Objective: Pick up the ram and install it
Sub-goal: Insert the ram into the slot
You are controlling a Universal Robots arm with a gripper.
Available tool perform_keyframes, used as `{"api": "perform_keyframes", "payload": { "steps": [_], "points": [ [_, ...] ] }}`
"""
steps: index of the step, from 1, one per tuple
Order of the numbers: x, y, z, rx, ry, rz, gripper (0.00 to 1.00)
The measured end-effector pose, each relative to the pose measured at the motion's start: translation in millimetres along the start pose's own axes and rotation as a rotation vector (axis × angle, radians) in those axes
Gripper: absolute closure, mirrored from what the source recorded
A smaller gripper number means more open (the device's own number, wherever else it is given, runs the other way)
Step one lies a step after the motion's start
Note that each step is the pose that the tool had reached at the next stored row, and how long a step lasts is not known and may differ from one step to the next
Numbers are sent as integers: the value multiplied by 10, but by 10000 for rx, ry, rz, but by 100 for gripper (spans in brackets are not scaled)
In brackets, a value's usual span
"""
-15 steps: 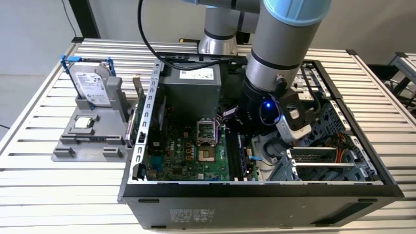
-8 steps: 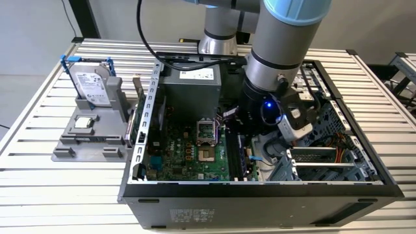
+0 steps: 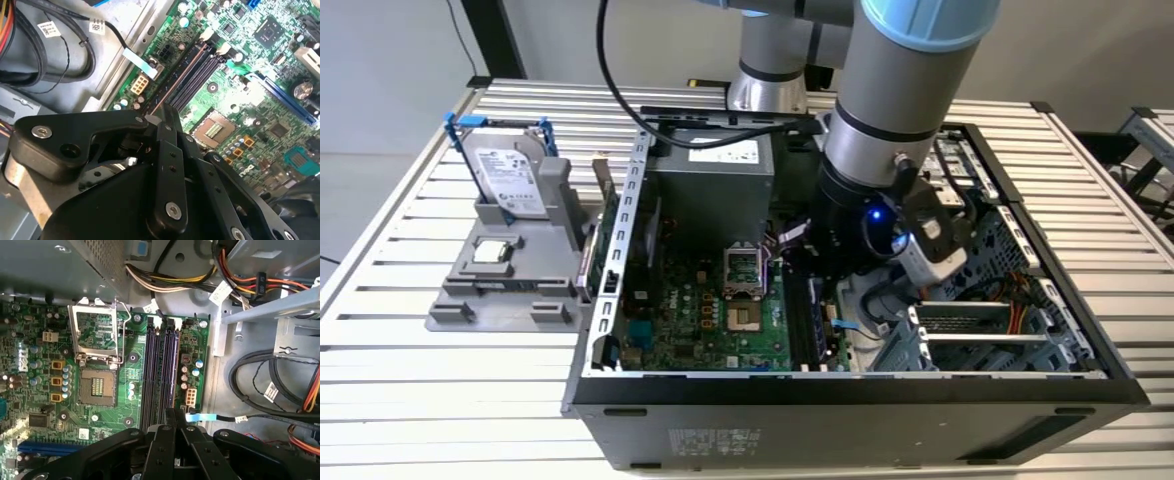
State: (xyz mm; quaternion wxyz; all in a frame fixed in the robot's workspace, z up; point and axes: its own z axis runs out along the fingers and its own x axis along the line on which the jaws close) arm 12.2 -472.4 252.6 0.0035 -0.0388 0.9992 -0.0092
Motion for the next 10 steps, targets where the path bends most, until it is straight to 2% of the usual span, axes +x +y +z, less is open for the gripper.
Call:
{"api": "perform_keyframes", "payload": {
  "steps": [3, 5, 6, 9, 10],
  "points": [
    [1, 1, 0, -7, 14, -382, 100],
    [0, 2, 0, -49, 37, -601, 100],
    [0, 3, 1, -99, 51, -686, 100],
    [0, 3, 1, -377, 86, -928, 100],
    [0, 3, 0, -437, 81, -1014, 100]
  ]
}}
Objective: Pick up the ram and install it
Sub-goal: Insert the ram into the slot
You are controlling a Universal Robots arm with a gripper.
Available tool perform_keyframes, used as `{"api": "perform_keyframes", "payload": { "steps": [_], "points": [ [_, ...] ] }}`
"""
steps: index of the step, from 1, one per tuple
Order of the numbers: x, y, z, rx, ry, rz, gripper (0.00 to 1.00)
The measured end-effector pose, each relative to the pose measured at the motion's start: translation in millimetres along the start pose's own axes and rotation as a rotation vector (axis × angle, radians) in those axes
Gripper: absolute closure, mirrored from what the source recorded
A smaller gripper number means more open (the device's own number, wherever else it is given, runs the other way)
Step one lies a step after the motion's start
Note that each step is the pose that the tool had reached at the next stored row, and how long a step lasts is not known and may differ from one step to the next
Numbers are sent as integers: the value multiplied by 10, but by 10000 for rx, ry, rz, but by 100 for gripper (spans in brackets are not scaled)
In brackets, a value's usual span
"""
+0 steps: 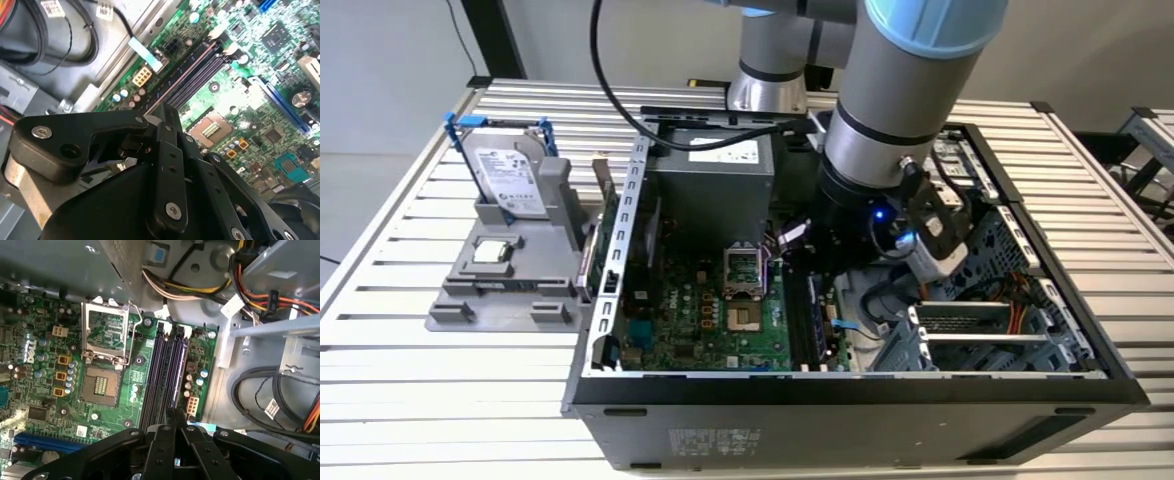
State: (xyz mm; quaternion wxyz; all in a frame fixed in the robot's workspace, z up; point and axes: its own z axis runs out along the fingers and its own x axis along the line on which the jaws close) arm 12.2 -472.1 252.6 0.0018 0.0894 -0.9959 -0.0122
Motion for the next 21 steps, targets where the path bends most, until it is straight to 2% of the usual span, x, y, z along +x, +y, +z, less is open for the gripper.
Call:
{"api": "perform_keyframes", "payload": {
  "steps": [4, 12, 16, 21],
  "points": [
    [-1, 0, 1, -38, -20, -468, 100],
    [-1, 0, -3, -35, -88, -1283, 100],
    [-2, 0, -4, -34, -88, -1490, 100],
    [-6, -1, -4, -35, -88, -1972, 100]
  ]
}}
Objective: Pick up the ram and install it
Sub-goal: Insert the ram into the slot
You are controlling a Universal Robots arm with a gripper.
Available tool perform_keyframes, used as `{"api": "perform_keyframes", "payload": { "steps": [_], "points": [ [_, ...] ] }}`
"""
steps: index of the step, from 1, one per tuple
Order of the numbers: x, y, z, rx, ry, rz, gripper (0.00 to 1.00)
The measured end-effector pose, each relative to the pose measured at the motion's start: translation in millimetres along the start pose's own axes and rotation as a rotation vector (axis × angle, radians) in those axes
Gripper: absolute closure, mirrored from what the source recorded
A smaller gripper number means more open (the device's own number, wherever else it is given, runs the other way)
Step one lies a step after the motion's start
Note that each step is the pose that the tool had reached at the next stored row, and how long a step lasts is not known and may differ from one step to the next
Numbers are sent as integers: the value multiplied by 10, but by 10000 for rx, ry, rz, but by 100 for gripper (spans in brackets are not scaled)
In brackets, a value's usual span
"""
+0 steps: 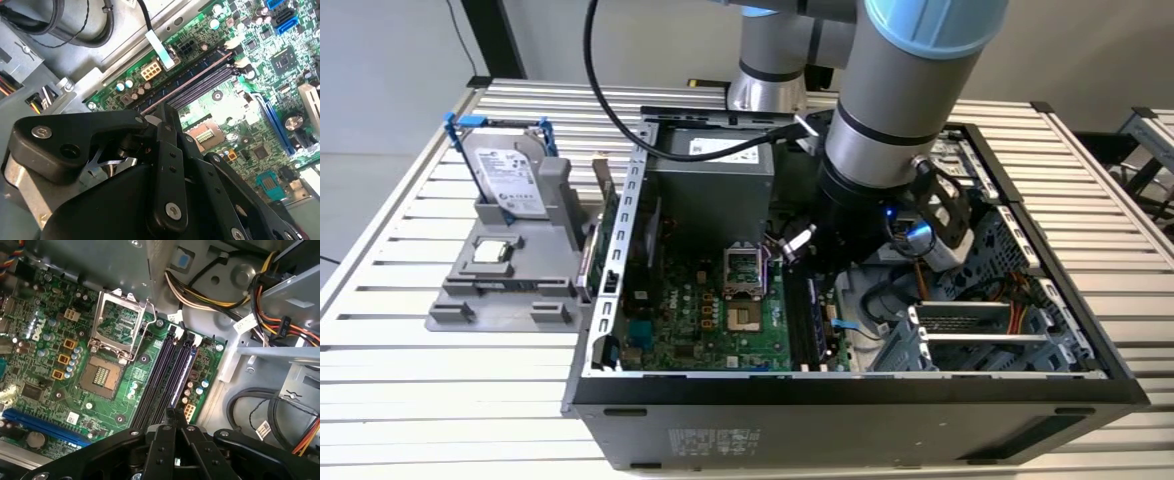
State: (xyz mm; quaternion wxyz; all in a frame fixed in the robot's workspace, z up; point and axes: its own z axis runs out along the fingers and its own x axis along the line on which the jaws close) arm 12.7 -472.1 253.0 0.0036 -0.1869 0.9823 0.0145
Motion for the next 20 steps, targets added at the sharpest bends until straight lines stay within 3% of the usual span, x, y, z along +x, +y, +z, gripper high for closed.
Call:
{"api": "perform_keyframes", "payload": {
  "steps": [10, 20],
  "points": [
    [-5, -2, -1, -8, 16, -1092, 100],
    [-5, -2, -1, -38, 41, -2505, 100]
  ]
}}
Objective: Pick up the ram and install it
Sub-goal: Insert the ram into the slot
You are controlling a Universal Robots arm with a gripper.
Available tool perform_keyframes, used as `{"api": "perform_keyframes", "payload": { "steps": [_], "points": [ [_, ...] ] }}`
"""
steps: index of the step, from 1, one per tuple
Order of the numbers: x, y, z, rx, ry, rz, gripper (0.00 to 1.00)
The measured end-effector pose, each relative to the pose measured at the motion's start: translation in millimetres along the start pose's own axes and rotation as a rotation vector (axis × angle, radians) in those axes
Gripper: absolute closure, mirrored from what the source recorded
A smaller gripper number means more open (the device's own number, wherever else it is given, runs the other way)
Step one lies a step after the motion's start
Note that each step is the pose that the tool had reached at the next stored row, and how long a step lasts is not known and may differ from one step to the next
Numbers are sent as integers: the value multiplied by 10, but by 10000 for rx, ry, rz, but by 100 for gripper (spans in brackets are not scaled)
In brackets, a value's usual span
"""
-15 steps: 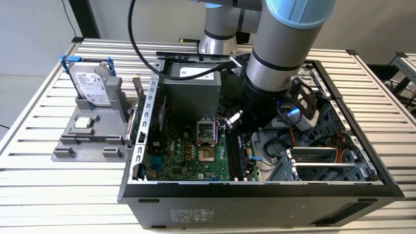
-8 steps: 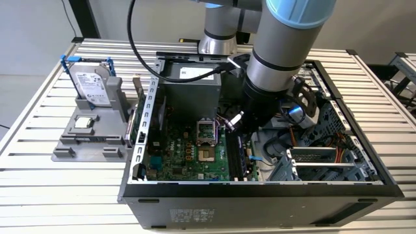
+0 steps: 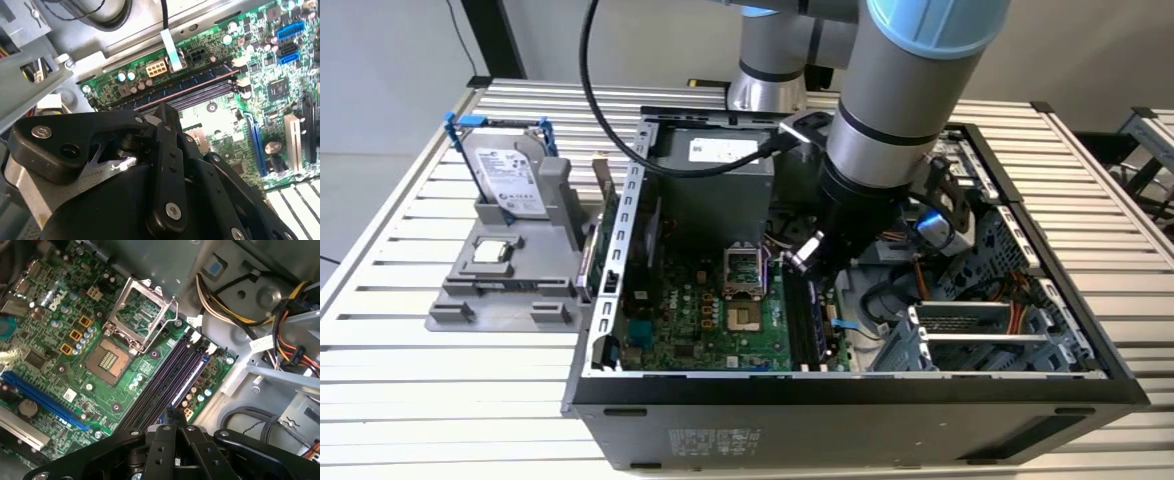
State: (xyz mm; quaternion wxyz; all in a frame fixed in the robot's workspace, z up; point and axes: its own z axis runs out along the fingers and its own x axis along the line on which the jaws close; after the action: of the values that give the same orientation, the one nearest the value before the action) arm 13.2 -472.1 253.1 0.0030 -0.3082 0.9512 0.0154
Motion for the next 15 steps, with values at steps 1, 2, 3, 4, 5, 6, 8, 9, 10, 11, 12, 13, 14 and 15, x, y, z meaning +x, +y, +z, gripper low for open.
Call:
{"api": "perform_keyframes", "payload": {
  "steps": [1, 2, 3, 4, 5, 6, 8, 9, 10, 11, 12, 13, 14, 15],
  "points": [
    [0, 0, 0, -4, 2, -138, 100],
    [0, 0, 0, -9, 3, -278, 100],
    [0, 0, 0, -12, 4, -405, 100],
    [0, 0, 0, -16, 4, -527, 100],
    [0, 0, 0, -20, 5, -655, 100],
    [0, 0, 0, -24, 6, -771, 100],
    [-1, -1, -1, -34, 5, -981, 100],
    [-2, -1, -1, -40, 3, -1085, 100],
    [-2, -2, -2, -45, 1, -1188, 100],
    [-2, -2, -2, -49, -2, -1289, 100],
    [-3, -2, -2, -55, -4, -1392, 100],
    [-3, -2, -3, -59, -7, -1494, 100],
    [-4, -2, -3, -64, -11, -1597, 100],
    [-4, -3, -3, -68, -14, -1699, 100]
  ]
}}
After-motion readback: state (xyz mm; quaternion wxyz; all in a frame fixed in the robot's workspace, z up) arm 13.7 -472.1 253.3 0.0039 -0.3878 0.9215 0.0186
